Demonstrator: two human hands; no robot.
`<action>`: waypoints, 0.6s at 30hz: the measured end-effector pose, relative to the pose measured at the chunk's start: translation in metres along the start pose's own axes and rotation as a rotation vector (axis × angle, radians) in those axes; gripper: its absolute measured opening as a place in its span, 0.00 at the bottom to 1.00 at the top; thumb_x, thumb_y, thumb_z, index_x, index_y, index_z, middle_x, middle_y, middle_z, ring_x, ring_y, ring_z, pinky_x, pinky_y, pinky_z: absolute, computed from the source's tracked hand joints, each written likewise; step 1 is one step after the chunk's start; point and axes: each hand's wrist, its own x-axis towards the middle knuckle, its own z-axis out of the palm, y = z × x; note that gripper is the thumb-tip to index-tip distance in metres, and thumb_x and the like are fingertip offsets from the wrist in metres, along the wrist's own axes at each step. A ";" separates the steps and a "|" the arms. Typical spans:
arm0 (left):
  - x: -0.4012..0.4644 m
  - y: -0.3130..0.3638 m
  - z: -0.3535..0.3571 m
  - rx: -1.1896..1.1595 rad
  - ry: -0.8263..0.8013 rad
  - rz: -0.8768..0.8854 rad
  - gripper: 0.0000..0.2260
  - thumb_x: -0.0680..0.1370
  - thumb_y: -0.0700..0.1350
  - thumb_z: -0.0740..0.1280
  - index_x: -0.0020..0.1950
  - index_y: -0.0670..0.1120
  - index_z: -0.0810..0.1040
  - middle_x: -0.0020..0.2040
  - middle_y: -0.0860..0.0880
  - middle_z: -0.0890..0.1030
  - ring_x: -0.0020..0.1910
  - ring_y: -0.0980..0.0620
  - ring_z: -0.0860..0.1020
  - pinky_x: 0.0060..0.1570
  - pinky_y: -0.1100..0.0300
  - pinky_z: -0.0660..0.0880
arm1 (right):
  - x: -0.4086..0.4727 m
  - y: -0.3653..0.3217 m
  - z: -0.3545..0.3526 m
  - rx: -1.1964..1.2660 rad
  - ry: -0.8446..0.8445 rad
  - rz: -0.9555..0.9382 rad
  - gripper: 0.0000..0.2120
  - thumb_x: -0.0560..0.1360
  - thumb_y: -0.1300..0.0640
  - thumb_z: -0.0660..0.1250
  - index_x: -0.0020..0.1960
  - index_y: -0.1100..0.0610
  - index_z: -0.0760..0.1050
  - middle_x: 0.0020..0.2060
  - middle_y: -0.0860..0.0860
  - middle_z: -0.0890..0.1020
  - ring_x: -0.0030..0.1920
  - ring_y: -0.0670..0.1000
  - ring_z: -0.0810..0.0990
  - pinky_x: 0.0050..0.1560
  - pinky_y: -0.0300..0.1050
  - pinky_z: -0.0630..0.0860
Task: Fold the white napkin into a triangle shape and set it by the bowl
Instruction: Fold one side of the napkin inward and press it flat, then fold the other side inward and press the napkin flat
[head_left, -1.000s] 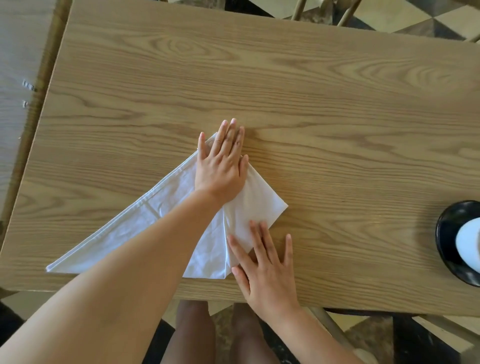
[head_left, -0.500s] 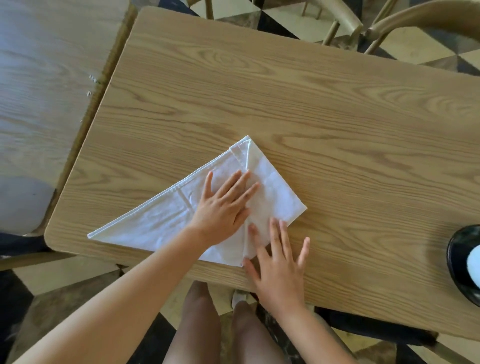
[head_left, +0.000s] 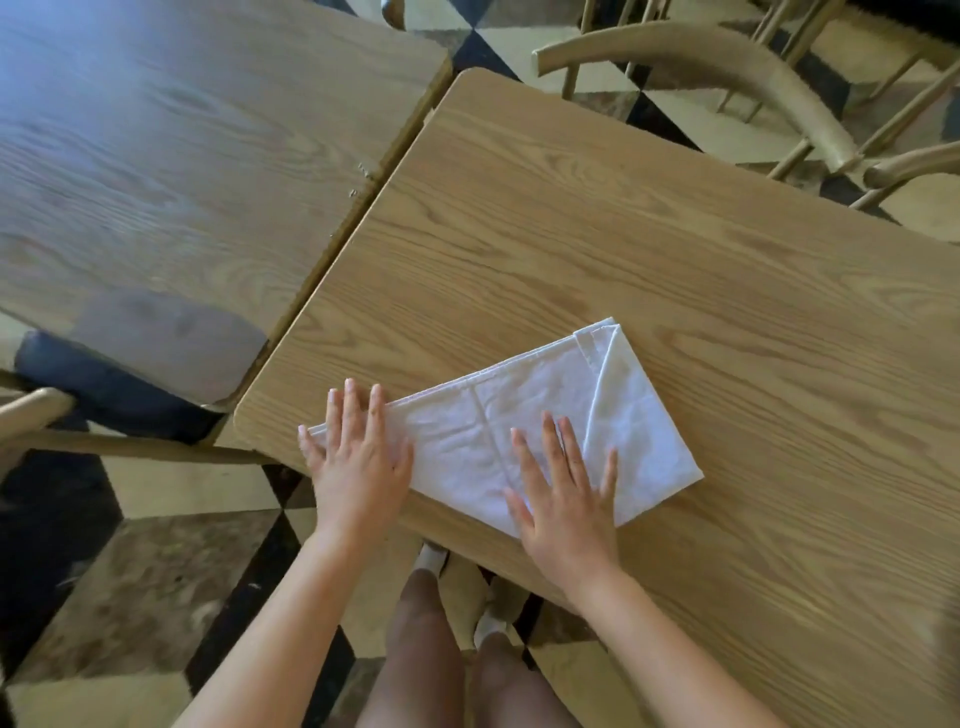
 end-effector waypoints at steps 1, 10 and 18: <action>0.000 -0.006 -0.004 0.016 0.008 -0.015 0.27 0.79 0.55 0.55 0.76 0.49 0.53 0.78 0.45 0.50 0.76 0.47 0.45 0.70 0.39 0.43 | 0.006 -0.003 0.002 -0.001 -0.013 -0.027 0.28 0.76 0.43 0.45 0.75 0.50 0.52 0.75 0.56 0.54 0.75 0.57 0.51 0.68 0.69 0.46; 0.010 -0.031 -0.039 -0.001 0.040 -0.139 0.11 0.74 0.47 0.64 0.55 0.45 0.73 0.51 0.45 0.75 0.53 0.43 0.72 0.51 0.48 0.66 | 0.023 -0.009 0.017 0.005 -0.008 -0.091 0.29 0.77 0.41 0.44 0.75 0.50 0.48 0.75 0.53 0.49 0.75 0.56 0.48 0.70 0.65 0.48; 0.014 -0.017 -0.084 -0.710 -0.160 -0.122 0.07 0.76 0.46 0.64 0.39 0.47 0.78 0.35 0.48 0.81 0.33 0.59 0.77 0.32 0.61 0.68 | 0.026 -0.022 -0.005 0.445 0.058 -0.167 0.32 0.76 0.39 0.50 0.76 0.48 0.46 0.76 0.56 0.49 0.75 0.51 0.44 0.73 0.55 0.44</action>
